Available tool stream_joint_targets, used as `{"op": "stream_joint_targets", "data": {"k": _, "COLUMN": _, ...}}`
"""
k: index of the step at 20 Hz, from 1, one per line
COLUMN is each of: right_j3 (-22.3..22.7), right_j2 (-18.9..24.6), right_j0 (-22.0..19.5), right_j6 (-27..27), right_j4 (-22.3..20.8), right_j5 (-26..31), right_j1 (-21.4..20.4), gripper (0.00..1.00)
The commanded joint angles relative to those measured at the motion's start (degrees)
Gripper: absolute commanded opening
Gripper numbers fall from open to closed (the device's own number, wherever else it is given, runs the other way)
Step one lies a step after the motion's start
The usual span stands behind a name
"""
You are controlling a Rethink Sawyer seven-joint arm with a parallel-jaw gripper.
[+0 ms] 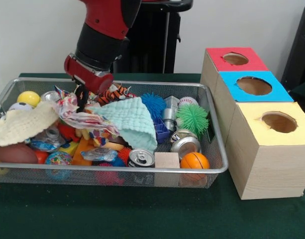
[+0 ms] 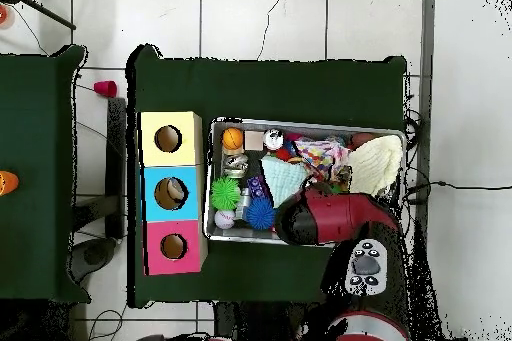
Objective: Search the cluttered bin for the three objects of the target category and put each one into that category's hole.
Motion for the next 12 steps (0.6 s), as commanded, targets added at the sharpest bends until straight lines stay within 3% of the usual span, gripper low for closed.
{"op": "stream_joint_targets", "data": {"k": 1, "right_j3": 6.75, "right_j2": 10.45, "right_j0": -1.45, "right_j6": -0.85, "right_j4": 4.64, "right_j5": 6.95, "right_j1": -2.94, "gripper": 0.00}}
{"op": "stream_joint_targets", "data": {"k": 6, "right_j3": 10.29, "right_j2": 13.36, "right_j0": -2.21, "right_j6": 0.49, "right_j4": 8.99, "right_j5": 10.70, "right_j1": -4.68, "gripper": 0.00}}
{"op": "stream_joint_targets", "data": {"k": 12, "right_j3": 15.00, "right_j2": 14.39, "right_j0": 0.57, "right_j6": 4.49, "right_j4": 15.98, "right_j5": 16.06, "right_j1": -8.87, "gripper": 0.00}}
